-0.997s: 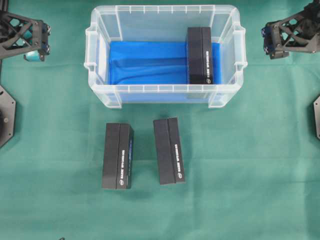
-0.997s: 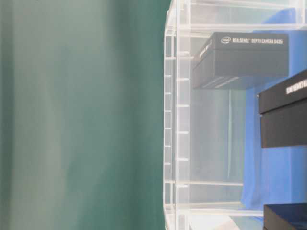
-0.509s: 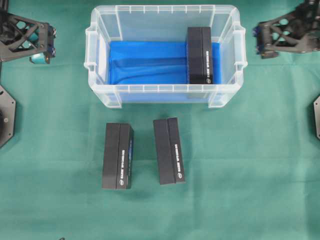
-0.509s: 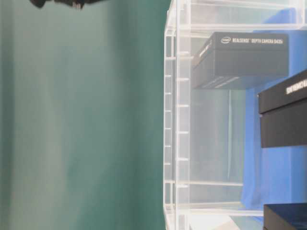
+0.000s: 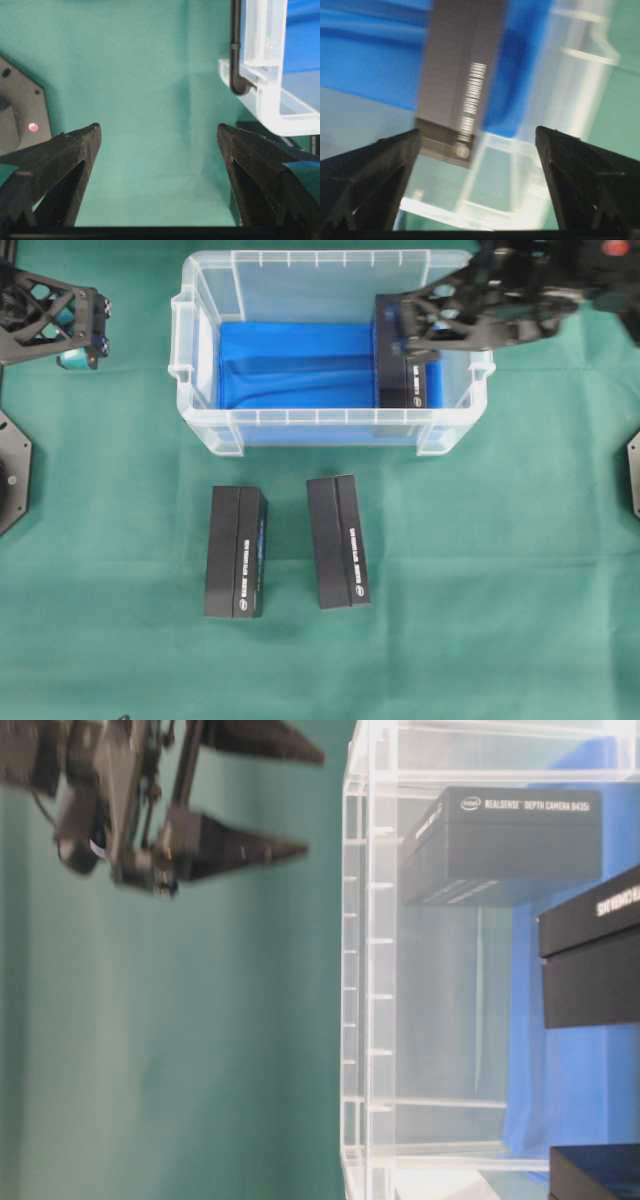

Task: Take out the box from the case.
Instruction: 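Move the open right gripper over the right black box in the case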

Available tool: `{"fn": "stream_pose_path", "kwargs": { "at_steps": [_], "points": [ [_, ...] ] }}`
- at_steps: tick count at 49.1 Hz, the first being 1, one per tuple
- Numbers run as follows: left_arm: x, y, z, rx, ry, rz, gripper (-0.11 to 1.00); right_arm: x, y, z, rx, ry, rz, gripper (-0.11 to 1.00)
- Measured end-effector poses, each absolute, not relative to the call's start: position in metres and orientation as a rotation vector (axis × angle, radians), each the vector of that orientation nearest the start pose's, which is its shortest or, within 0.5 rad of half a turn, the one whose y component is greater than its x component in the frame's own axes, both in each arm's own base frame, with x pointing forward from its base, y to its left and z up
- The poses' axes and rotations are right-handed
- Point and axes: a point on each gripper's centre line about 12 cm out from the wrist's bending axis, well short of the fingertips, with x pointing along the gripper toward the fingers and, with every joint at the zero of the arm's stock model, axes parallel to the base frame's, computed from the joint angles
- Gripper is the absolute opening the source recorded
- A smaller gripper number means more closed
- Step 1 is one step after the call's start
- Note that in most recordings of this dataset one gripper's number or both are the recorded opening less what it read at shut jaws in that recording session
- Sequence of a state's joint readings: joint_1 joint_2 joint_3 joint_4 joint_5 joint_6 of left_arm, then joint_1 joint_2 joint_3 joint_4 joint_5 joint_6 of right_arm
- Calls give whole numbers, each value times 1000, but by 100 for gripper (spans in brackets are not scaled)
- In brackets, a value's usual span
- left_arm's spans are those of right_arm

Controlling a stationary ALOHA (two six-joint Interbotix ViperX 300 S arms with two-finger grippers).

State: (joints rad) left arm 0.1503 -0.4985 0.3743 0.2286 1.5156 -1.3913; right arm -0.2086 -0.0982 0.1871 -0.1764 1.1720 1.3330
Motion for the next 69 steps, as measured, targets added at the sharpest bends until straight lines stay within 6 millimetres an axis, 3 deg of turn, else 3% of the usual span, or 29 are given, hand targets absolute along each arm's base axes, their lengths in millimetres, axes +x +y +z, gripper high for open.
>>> {"fn": "stream_pose_path", "kwargs": {
  "at_steps": [14,31,69],
  "points": [
    [213,58,344,-1075,898,1166,98,383,-94,292,1117,871,-1069,93],
    [203,56,344,-1081,881,1151,98,381,-94,290,1125,879,-1097,93],
    [204,56,343,-1079,885,1152,98,381,-94,290,1124,880,-1101,93]
  ]
}}
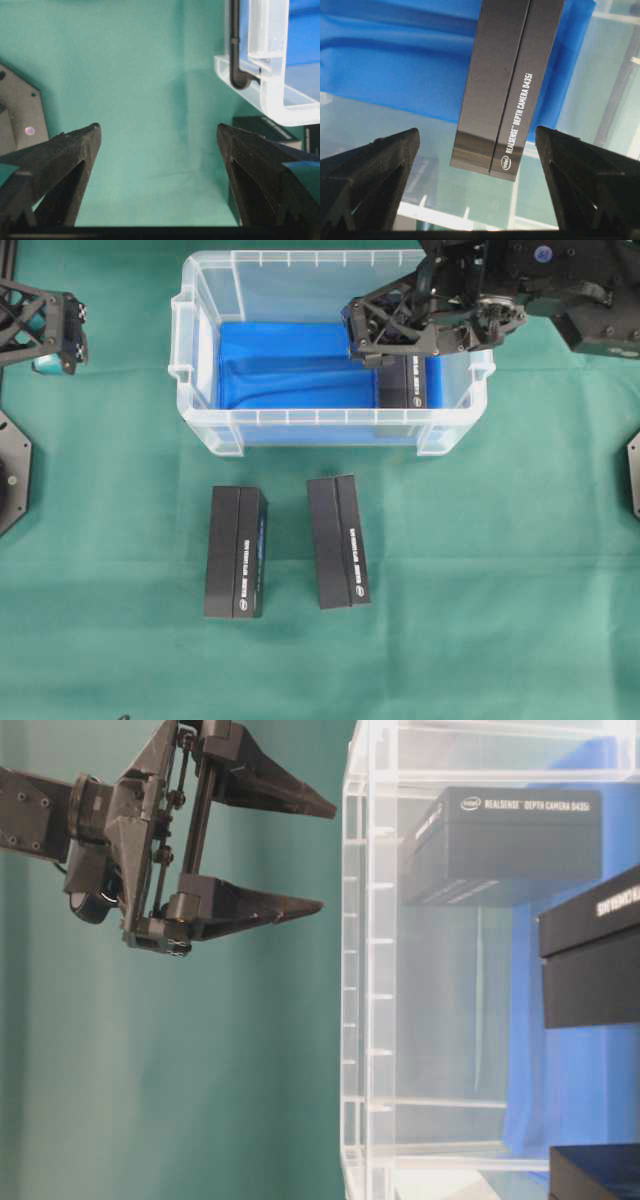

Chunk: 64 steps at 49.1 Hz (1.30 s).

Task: Take out the box from the case.
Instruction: 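Move the open right gripper over the right black box in the case, then lower the right gripper and close it on the right black box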

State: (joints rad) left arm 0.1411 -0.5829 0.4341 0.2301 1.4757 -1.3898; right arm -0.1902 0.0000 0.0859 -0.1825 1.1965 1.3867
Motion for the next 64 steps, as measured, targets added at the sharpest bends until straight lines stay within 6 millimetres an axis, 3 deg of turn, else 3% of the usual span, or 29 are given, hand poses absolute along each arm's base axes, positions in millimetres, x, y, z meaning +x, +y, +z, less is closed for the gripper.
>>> {"fn": "stream_pose_path", "kwargs": {
  "at_steps": [64],
  "points": [
    [204,56,343,-1079,887,1152,98,381,-96,289,1110,874,-1108,93]
  ]
}}
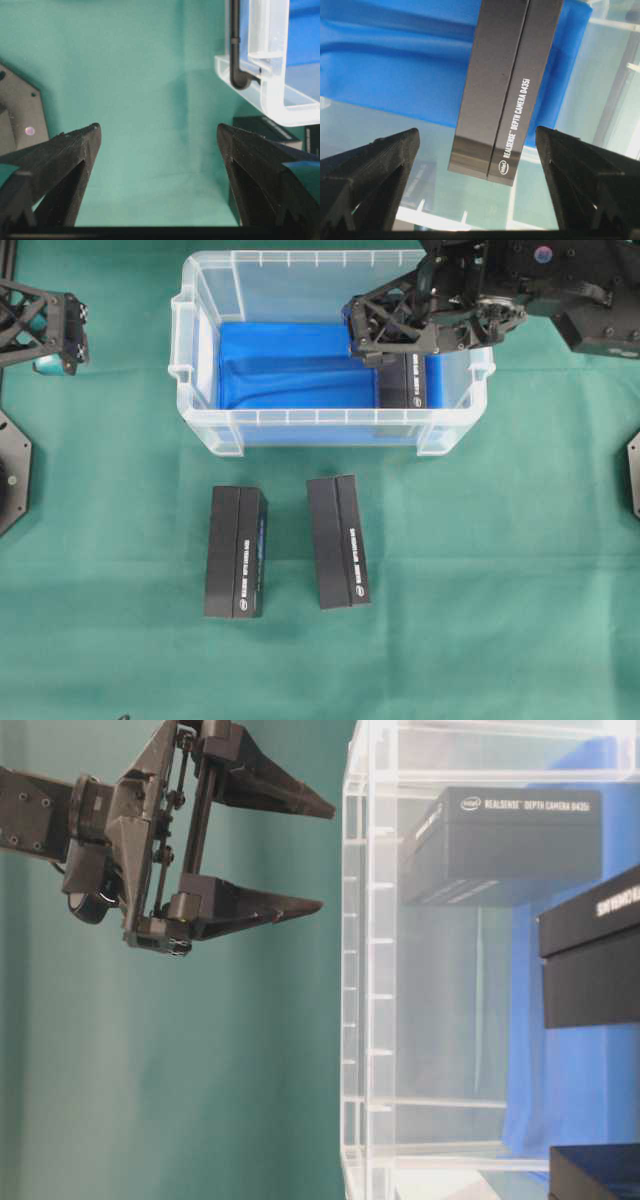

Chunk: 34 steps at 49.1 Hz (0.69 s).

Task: Take out the box from the case.
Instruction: 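Lower the right gripper and close it on the right black box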

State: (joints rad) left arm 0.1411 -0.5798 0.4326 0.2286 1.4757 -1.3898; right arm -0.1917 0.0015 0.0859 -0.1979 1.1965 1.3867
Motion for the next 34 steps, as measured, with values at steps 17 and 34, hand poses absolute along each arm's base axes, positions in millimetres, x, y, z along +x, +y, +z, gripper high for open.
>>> {"fn": "stream_pose_path", "kwargs": {
  "at_steps": [17,34],
  "points": [
    [204,56,342,-1078,886,1153,98,382,-103,266,1081,905,-1171,93],
    [204,56,343,-1080,886,1151,98,381,-108,243,1083,874,-1198,93]
  ]
}}
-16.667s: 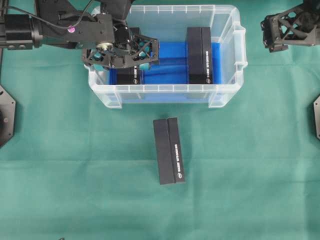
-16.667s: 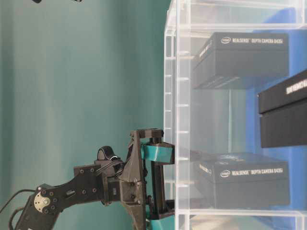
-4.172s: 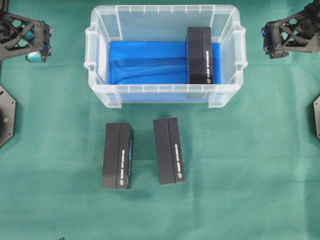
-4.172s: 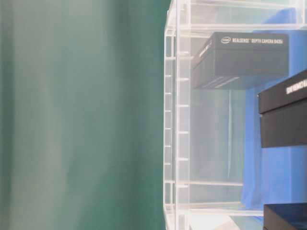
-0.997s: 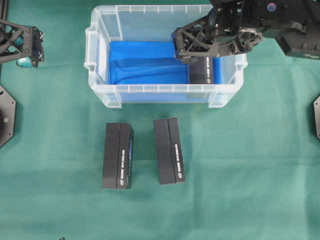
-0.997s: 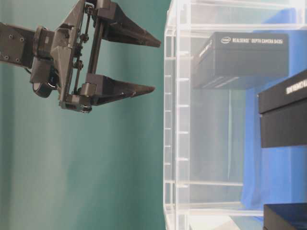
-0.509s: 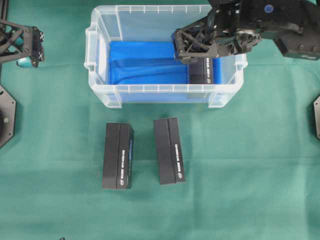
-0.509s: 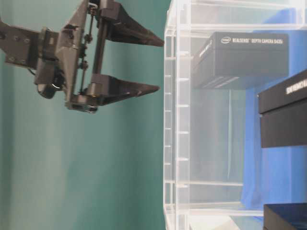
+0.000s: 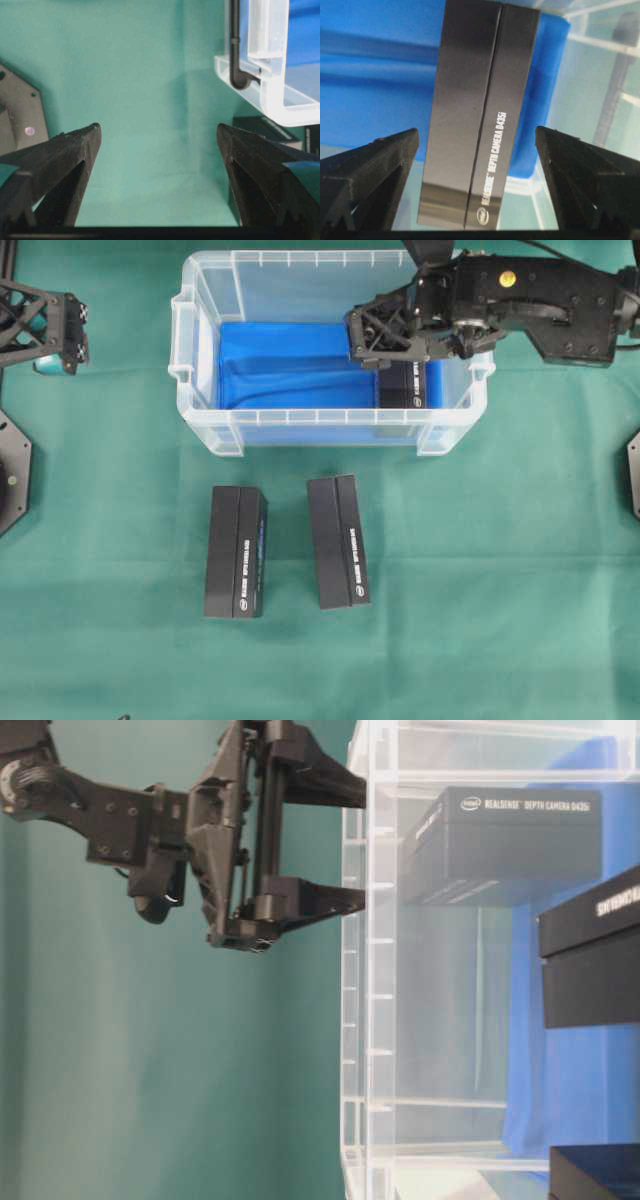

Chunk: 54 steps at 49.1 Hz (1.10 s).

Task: Take out the box from the case.
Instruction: 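Lower the right gripper and close it on the right black box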

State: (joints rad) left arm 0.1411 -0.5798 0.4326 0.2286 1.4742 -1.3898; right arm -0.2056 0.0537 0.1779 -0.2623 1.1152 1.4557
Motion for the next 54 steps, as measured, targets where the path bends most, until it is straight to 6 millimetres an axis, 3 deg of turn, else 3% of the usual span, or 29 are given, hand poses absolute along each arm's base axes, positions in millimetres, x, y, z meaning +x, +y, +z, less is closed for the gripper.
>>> {"fn": "stream_pose_path", "kwargs": {
  "at_steps": [32,54],
  "points": [
    [205,56,342,-1079,882,1148,98,389,-116,205,1092,891,-1212,93],
    [205,56,341,-1078,884,1150,98,391,-117,200,1087,901,-1217,93]
  ]
}}
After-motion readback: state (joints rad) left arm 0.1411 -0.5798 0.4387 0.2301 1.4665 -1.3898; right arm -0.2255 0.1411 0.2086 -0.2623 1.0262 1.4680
